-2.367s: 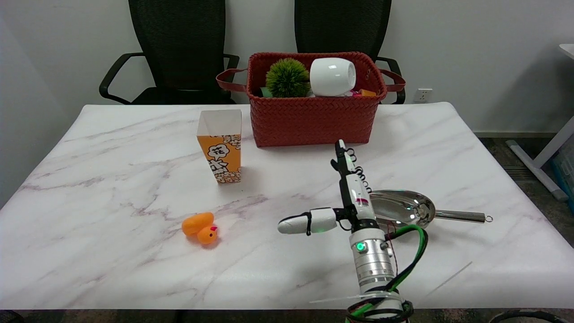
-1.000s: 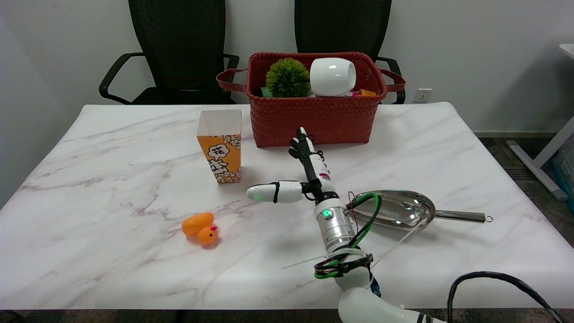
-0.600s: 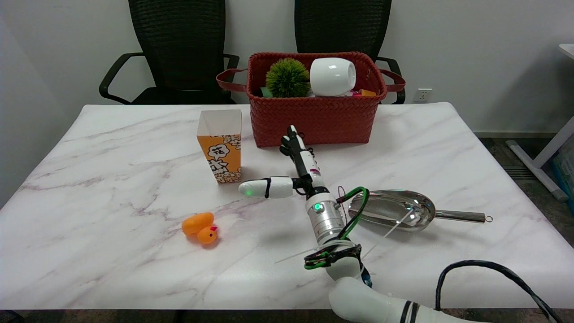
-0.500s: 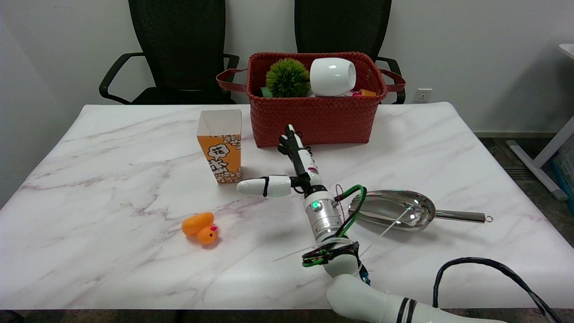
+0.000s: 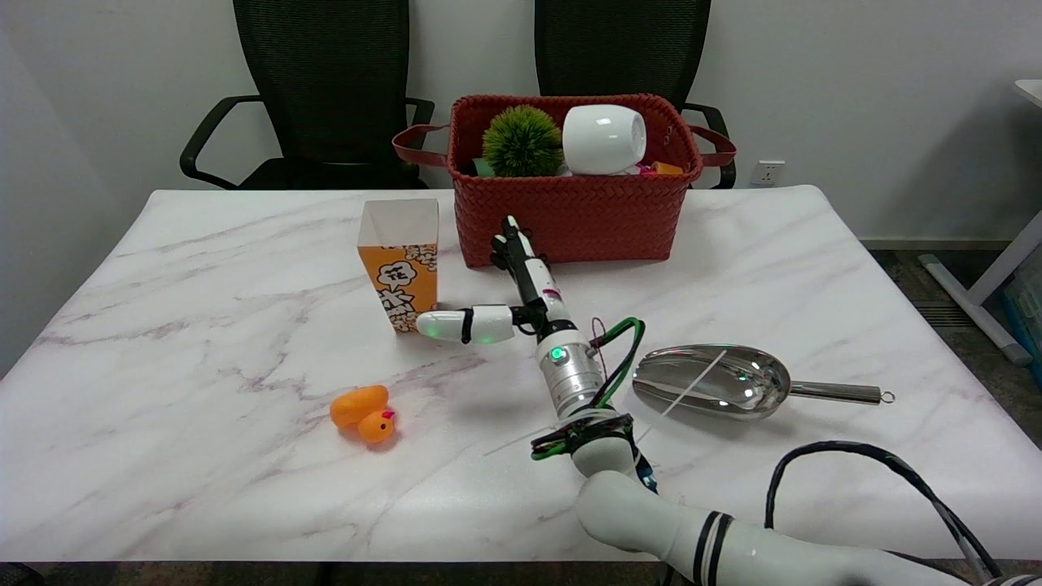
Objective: Pick up the popcorn boxd.
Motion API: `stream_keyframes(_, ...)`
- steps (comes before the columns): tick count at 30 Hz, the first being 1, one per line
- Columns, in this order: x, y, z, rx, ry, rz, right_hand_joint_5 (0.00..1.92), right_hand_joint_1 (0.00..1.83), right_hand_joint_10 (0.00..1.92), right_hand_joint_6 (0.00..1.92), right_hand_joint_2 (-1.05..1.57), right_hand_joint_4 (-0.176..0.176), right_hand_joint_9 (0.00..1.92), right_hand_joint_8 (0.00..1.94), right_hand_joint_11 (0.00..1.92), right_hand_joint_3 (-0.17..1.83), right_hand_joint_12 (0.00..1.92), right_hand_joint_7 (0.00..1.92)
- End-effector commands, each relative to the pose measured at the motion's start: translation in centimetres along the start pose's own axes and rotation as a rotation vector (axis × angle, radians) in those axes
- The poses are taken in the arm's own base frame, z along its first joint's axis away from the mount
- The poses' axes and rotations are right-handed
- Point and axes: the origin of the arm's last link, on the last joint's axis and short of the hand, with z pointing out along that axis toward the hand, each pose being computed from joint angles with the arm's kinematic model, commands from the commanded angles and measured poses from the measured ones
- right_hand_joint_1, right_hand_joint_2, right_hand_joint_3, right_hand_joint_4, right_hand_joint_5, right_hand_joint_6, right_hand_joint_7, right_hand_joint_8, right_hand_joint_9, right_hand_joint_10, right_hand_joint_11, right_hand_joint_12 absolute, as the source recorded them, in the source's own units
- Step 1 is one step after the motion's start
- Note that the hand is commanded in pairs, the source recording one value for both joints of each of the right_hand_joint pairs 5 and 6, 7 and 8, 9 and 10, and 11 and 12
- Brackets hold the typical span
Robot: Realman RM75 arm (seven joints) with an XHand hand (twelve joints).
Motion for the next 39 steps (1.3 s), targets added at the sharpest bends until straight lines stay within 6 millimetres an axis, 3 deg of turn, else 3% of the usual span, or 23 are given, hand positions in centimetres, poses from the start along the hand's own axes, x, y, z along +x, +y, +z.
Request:
stream_keyframes(1,-1.4,-0.2,2.8,-0.014,-0.036,0.017,0.00,1.09,0.26,0.00,0.11,0.000,0.26,0.22,0.00,0.17,0.00,0.22)
stream_keyframes(27,-3.8,-1.0,5.8,-0.048,-0.130,0.039,0.00,1.05,0.25,0.00,0.08,0.000,0.25,0.25,0.00,0.28,0.00,0.25)
stream_keyframes(28,-7.4,-5.2,4.9,0.041,-0.210,0.131,0.00,1.05,0.25,0.00,0.08,0.000,0.25,0.25,0.00,0.28,0.00,0.25)
stream_keyframes(30,-4.1,-1.0,5.8,-0.053,-0.133,0.041,0.00,1.05,0.25,0.00,0.07,0.000,0.25,0.26,0.00,0.29,0.00,0.26)
stream_keyframes(39,-5.0,-1.4,6.3,-0.060,-0.151,0.070,0.00,1.05,0.28,0.00,0.06,0.000,0.28,0.30,0.00,0.28,0.00,0.30)
